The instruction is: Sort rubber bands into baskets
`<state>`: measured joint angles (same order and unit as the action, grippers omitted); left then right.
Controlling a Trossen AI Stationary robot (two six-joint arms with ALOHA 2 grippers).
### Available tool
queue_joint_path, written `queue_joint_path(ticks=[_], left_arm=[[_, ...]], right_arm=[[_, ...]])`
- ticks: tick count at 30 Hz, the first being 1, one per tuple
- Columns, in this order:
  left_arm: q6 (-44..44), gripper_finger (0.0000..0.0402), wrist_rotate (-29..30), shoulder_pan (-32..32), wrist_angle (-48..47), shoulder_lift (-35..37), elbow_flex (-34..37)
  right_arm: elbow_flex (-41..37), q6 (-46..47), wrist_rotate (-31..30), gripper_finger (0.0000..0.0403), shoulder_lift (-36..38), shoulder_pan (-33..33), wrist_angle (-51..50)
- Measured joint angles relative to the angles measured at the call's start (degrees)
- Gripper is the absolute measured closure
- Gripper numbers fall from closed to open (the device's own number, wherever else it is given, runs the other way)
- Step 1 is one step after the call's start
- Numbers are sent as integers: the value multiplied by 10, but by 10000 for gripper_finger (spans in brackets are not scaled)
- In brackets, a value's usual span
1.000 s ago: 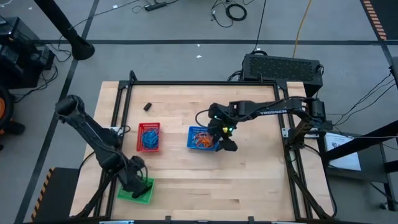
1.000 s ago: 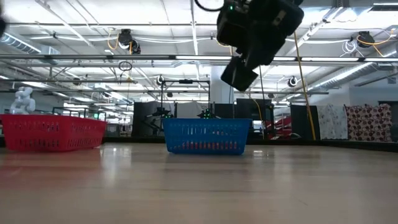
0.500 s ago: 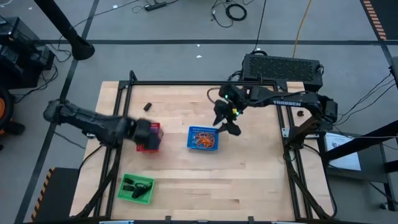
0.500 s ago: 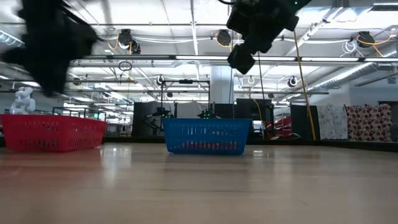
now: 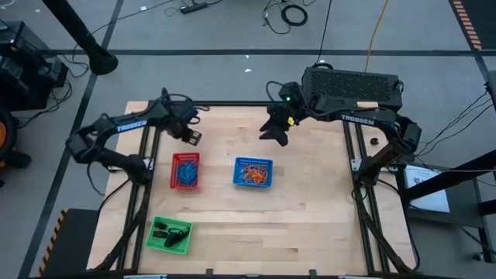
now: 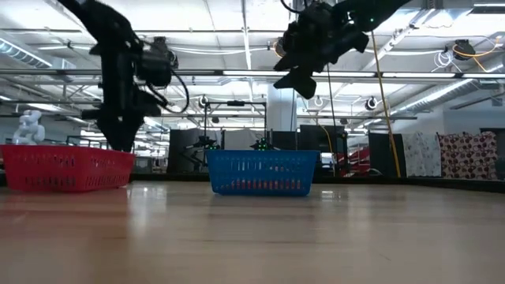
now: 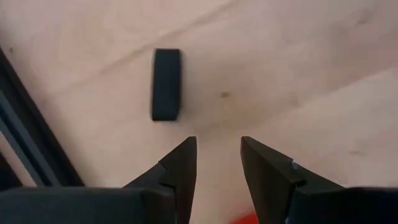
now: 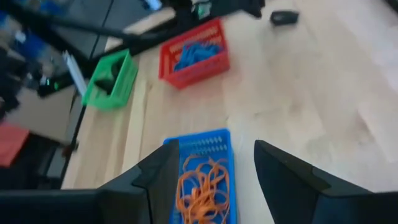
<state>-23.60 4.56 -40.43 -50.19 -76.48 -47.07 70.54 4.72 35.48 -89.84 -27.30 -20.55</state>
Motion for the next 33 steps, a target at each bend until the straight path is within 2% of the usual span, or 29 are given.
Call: queue_joint_path(ticks=[6, 13, 27, 30, 33], left_arm=[[79, 269, 40, -43, 41, -60, 0], [137, 269, 32, -63, 79, -105, 0], [171, 270, 38, -92, 79, -149, 0], [177, 283, 36, -95, 80, -149, 1], [186, 326, 31, -94, 81, -149, 2]], right_arm=[[0, 46, 0, 204, 0, -16, 47], [0, 72, 0, 204, 0, -27, 60], [0, 81, 0, 204, 0, -28, 60], [0, 83, 0, 204, 0, -28, 59], [0, 83, 0, 204, 0, -28, 58]])
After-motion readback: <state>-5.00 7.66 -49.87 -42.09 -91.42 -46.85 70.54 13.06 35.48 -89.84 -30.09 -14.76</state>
